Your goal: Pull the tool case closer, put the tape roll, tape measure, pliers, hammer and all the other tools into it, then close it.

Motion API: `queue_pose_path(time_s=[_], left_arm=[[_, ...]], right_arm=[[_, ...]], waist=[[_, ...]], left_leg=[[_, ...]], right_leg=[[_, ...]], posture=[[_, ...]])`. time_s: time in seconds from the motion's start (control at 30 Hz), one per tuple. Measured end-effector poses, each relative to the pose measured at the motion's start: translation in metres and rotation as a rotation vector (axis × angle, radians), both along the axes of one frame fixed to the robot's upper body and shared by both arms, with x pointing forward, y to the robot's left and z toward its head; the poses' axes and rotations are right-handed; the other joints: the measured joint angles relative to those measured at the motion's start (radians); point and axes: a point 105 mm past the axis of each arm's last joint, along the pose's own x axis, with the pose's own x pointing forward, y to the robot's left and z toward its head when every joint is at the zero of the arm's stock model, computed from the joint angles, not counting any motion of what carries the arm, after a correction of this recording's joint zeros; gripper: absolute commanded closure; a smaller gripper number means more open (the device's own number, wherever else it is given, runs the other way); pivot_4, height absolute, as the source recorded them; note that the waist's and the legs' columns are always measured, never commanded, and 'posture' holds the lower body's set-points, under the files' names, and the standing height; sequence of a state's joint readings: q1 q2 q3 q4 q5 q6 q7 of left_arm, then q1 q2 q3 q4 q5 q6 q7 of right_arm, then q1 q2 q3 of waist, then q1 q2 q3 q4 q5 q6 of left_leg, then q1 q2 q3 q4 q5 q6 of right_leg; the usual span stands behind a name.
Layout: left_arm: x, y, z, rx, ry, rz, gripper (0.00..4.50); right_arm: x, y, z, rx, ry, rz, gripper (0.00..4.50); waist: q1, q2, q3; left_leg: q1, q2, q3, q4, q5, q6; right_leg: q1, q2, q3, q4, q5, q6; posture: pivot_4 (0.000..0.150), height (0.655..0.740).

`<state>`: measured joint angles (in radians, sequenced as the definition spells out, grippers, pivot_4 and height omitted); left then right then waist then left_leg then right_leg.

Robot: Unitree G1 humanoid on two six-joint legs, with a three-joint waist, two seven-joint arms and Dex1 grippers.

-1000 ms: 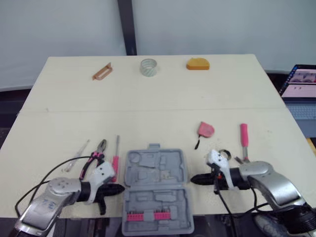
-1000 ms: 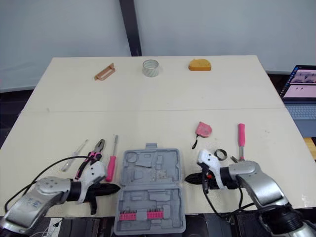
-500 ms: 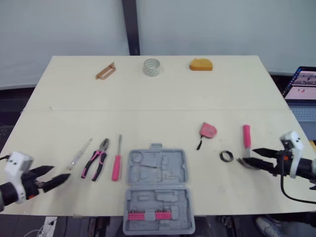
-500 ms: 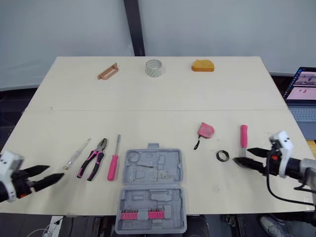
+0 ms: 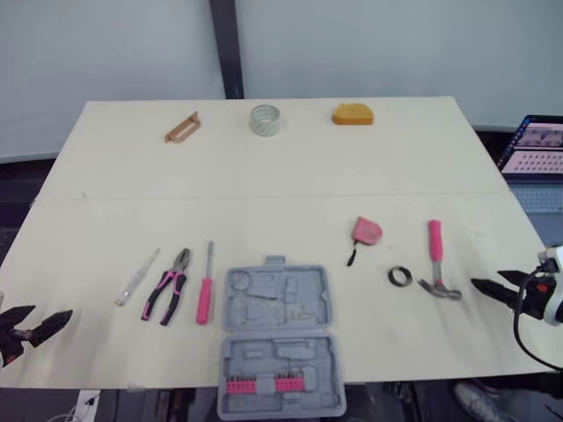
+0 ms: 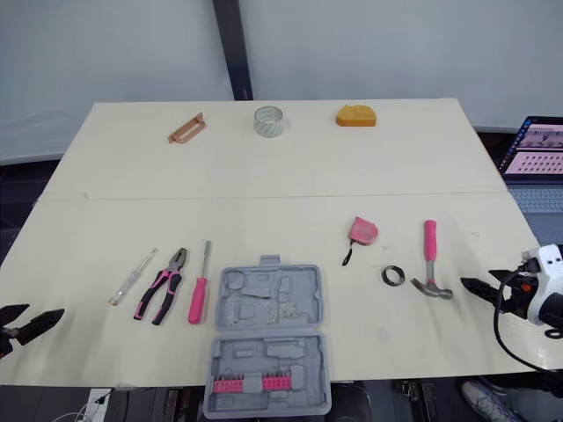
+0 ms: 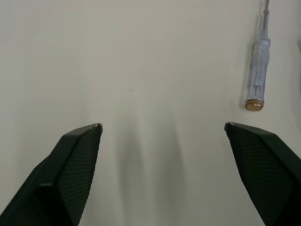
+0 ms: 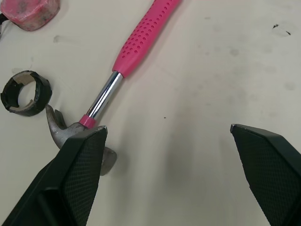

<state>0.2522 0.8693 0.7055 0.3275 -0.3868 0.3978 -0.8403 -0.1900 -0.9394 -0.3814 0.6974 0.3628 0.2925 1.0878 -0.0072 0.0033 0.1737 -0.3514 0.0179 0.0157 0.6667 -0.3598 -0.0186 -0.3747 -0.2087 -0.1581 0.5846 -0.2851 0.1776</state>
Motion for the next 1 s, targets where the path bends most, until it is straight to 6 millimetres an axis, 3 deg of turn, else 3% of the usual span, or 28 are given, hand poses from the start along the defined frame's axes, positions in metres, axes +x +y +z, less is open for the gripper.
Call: queue_pose_path(time_s=[0.43,0.57,0.7,0.8,1.0], left_arm=[[0.014,-0.004,0.007,0.014,-0.043,-0.016,0.03],[0.019,-0.012,0.011,0.028,-0.055,-0.062,0.03],[0.032,-0.035,0.022,-0.005,-0.126,-0.136,0.03],[0.045,-0.064,0.030,-0.037,-0.175,-0.230,0.03],[0.056,-0.117,0.023,-0.091,-0.176,-0.342,0.03]], right_arm=[[0.006,0.003,0.005,-0.010,-0.021,0.021,0.07],[0.005,0.012,0.010,-0.006,-0.024,0.065,0.07],[0.004,0.037,0.025,0.056,-0.043,0.166,0.07],[0.007,0.070,0.051,0.101,-0.094,0.298,0.07],[0.009,0.121,0.070,0.093,-0.138,0.454,0.07]], waist=[[0.000,0.000,0.000],[0.002,0.000,0.000],[0.006,0.000,0.000],[0.006,0.000,0.000],[0.007,-0.001,0.000]], left_leg=[[0.000,0.000,0.000,0.000,0.000,0.000],[0.000,0.000,0.000,0.000,0.000,0.000],[0.000,0.000,0.000,0.001,0.000,0.000],[0.000,0.000,-0.001,0.001,0.000,0.000],[0.000,0.000,-0.001,0.002,-0.001,0.000]], right_leg=[[0.000,0.000,0.000,0.000,0.000,0.000],[0.000,0.000,0.000,0.000,0.000,0.000],[0.000,0.000,0.000,0.000,0.000,0.000],[0.000,0.000,0.000,0.001,0.000,0.000],[0.000,0.000,0.000,0.001,0.000,0.000]], posture=[[0.150,0.7400],[0.150,0.7400],[0.150,0.7400],[0.150,0.7400],[0.150,0.7400]])
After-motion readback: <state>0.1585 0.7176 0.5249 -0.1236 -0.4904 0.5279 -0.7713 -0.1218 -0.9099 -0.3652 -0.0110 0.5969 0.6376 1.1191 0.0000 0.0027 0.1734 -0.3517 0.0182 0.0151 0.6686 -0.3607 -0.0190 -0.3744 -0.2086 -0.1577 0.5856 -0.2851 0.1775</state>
